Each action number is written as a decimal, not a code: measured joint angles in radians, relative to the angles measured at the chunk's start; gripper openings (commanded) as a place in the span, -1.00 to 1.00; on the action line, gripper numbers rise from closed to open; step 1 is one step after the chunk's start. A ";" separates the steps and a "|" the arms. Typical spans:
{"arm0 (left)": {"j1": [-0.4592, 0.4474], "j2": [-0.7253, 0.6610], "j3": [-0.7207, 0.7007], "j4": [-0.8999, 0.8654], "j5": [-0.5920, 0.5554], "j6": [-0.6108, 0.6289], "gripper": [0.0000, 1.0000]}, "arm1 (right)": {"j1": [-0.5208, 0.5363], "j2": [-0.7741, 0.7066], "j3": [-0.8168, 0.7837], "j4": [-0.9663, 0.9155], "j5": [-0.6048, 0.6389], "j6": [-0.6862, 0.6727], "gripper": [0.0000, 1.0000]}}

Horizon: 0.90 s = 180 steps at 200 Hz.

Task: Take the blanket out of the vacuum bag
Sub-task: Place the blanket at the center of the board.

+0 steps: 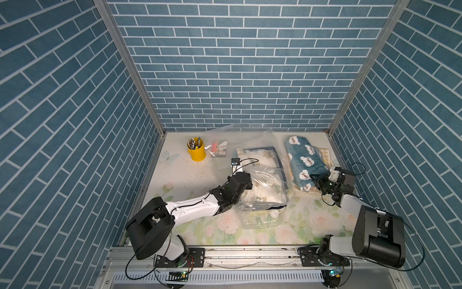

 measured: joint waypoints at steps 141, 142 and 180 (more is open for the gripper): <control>0.000 -0.034 -0.016 -0.005 0.003 -0.006 -1.00 | 0.071 -0.118 -0.211 0.090 -0.021 -0.050 0.18; 0.000 -0.034 -0.016 -0.005 0.003 -0.006 -1.00 | 0.072 -0.117 -0.211 0.092 -0.021 -0.048 0.17; 0.000 -0.031 -0.016 -0.009 0.003 -0.006 -1.00 | 0.120 -0.058 -0.193 0.161 -0.032 -0.036 -0.94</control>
